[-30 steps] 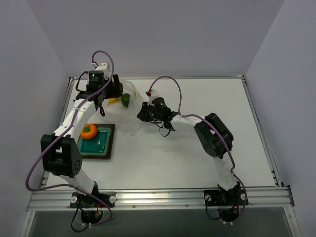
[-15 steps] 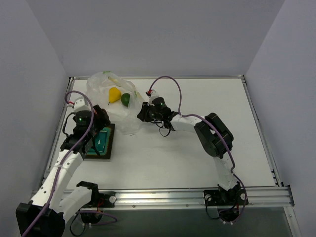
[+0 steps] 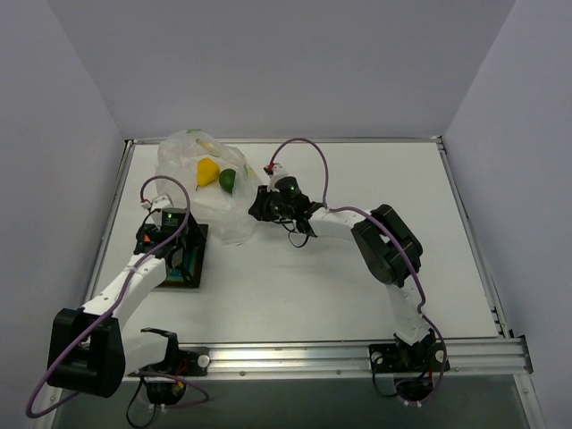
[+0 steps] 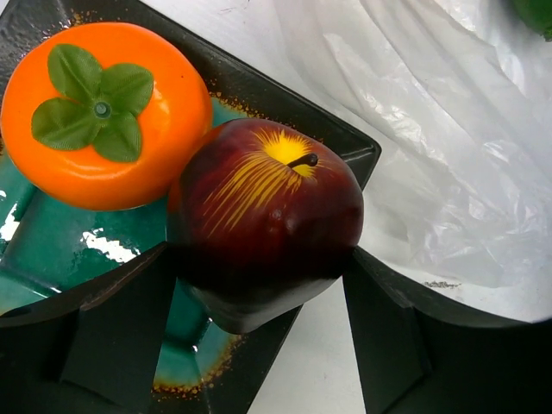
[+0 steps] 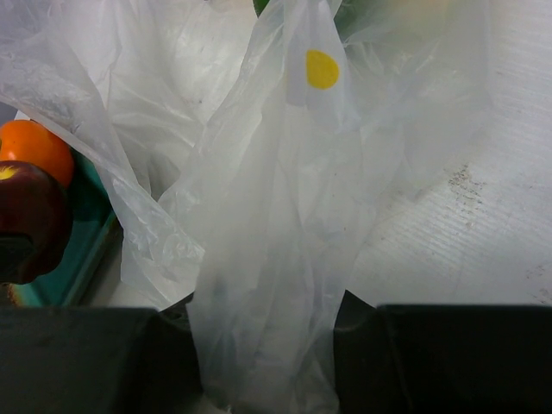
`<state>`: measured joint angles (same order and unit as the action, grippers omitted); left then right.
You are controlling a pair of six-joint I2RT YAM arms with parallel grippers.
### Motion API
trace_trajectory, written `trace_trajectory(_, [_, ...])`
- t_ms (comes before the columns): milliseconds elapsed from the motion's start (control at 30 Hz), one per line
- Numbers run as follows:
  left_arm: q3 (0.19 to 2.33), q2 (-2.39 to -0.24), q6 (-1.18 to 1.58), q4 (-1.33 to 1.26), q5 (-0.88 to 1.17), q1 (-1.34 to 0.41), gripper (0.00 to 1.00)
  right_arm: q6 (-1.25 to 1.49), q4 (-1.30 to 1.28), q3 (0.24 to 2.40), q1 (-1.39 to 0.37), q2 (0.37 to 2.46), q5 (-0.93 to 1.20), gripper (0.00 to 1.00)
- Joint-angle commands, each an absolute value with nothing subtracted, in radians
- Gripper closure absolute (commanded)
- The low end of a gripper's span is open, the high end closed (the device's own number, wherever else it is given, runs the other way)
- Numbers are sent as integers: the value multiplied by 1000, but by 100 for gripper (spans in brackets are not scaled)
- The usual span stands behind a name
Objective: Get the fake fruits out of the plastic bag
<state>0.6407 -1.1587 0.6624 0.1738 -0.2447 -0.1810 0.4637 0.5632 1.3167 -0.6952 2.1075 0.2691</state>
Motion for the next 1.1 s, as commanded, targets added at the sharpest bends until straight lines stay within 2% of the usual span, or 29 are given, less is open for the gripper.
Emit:
trace_trajectory(0, [677, -1151, 675, 132, -272, -183, 31, 453, 575, 1341, -703, 2063, 275, 82])
trace_trajectory(33, [678, -1147, 673, 133, -268, -183, 23, 453, 575, 1341, -701, 2063, 276, 82])
trace_trajectory(167, [727, -1152, 667, 190, -247, -187, 14, 456, 575, 1341, -701, 2065, 275, 82])
trace_trajectory(333, [778, -1121, 664, 233, -221, -219, 11, 454, 575, 1339, -699, 2057, 272, 82])
trace_trajectory(367, [790, -1109, 658, 247, -219, -227, 17, 454, 575, 1339, -699, 2056, 272, 82])
trace_trajectory(500, [870, -1109, 632, 267, -206, -265, 28, 453, 575, 1336, -698, 2051, 272, 82])
trace_trajectory(600, [969, -1163, 606, 272, -204, -281, 32, 454, 575, 1336, -698, 2052, 273, 82])
trace_trajectory(867, [1277, -1495, 522, 273, -221, -273, 33, 456, 578, 1332, -698, 2048, 273, 82])
trace_trajectory(1067, [1400, -1676, 575, 232, -149, -249, 35, 456, 580, 1331, -693, 2048, 272, 82])
